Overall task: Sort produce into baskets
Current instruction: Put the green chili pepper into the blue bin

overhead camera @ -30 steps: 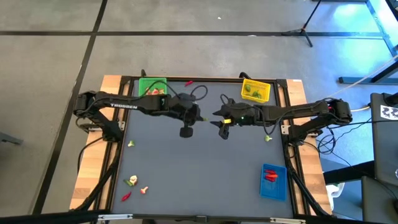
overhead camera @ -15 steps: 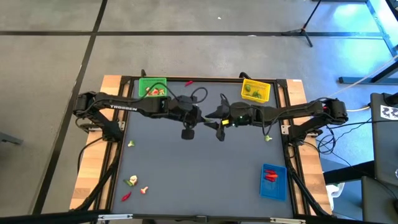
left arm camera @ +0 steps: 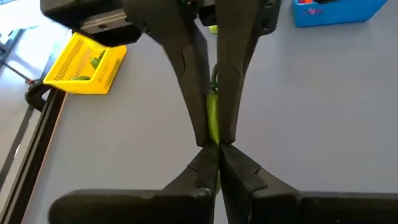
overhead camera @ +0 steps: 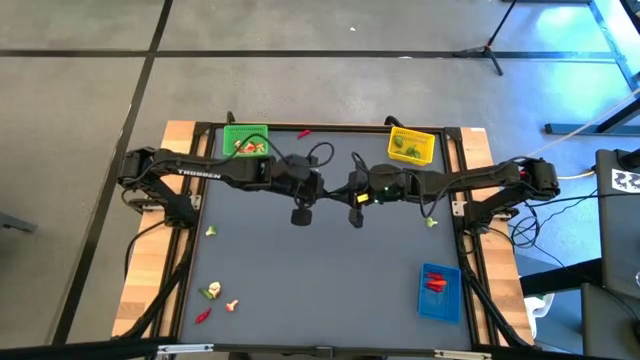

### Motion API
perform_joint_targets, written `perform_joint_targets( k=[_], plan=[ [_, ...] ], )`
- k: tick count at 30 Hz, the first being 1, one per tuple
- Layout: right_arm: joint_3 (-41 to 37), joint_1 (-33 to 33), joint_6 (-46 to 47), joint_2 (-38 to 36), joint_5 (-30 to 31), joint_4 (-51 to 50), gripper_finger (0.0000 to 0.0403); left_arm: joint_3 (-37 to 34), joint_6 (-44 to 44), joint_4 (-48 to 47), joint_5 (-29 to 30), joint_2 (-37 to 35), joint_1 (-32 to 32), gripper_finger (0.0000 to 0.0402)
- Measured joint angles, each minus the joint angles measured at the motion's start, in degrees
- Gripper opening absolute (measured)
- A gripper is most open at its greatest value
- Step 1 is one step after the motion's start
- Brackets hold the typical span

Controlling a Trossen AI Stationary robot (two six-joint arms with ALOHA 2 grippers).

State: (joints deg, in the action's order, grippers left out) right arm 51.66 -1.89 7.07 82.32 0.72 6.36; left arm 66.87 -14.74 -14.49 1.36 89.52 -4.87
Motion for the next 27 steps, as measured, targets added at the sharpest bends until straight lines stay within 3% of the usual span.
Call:
perform_joint_targets(
  k=[7,13,19,27],
  plan=[
    [0.0,0.0,-1.9,-0.6,-0.3,-1.8,0.0031,0.4,-0.4,0.5,-1.0,0.0,1.0,0.0088],
    [4.9,2.4,-2.0,-4.3,3.0,-21.8,0.0032,0.4,-0.9,-4.0,-1.0,-0.9,2.1,0.0149],
    [12.6,8.3,3.0,-5.1,3.5,-47.6,0.0032,0.4,2.3,-9.2,-1.0,-1.2,2.2,0.016],
    [14.3,19.0,22.0,-5.2,-0.4,-62.8,0.0032,0.4,4.4,-8.8,-1.0,-1.2,2.2,0.0149]
  ],
)
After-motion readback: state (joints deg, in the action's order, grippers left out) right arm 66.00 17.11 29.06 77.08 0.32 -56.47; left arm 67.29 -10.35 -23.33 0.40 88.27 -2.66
